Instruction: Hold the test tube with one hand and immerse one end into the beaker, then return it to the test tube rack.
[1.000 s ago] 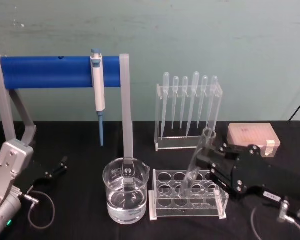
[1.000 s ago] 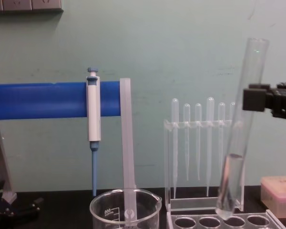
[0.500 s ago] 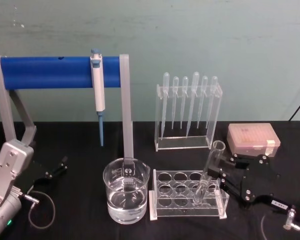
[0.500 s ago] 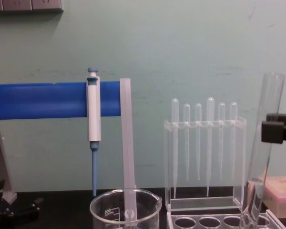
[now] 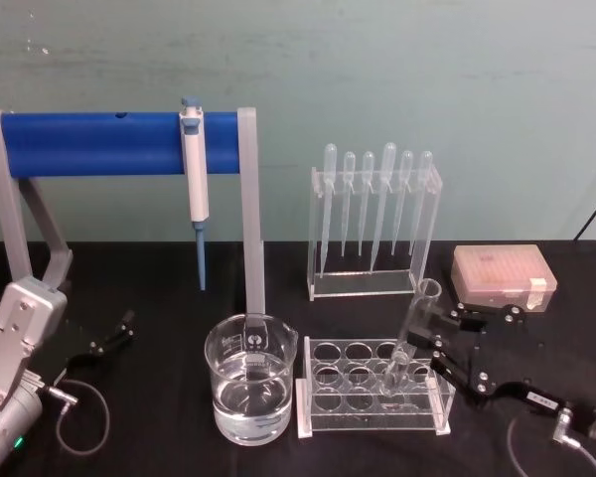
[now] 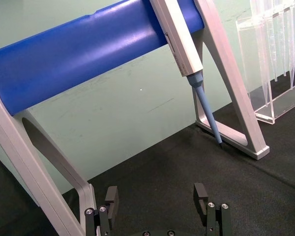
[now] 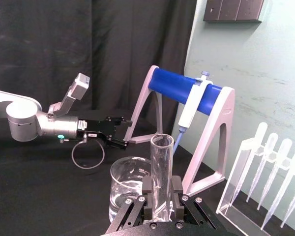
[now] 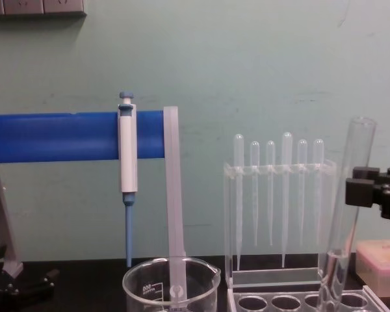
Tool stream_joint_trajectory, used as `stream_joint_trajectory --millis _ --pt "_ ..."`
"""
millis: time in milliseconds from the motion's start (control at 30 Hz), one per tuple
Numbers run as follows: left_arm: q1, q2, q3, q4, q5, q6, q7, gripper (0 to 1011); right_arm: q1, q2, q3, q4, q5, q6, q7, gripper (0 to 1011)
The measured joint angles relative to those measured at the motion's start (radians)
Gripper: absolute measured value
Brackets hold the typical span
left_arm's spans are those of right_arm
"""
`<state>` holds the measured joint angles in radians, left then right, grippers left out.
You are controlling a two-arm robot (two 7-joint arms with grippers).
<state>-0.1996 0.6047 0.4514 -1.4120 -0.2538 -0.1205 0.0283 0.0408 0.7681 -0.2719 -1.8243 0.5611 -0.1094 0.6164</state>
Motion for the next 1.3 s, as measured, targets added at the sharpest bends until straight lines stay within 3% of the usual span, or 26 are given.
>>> stream_joint_trajectory --millis 800,1033,1300 --pt "0.000 0.000 0.000 0.000 0.000 0.000 0.000 1000 0.086 -0.068 -0.043 0.000 -0.026 0.017 -0.010 241" --pt "0.000 0.000 0.000 0.000 0.000 0.000 0.000 1000 0.111 -0.095 -0.047 0.031 -0.032 0.025 -0.033 241" --pt "0.000 0.000 0.000 0.000 0.000 0.000 0.000 1000 0.162 -0.128 -0.081 0.090 -0.058 0.035 -0.032 241"
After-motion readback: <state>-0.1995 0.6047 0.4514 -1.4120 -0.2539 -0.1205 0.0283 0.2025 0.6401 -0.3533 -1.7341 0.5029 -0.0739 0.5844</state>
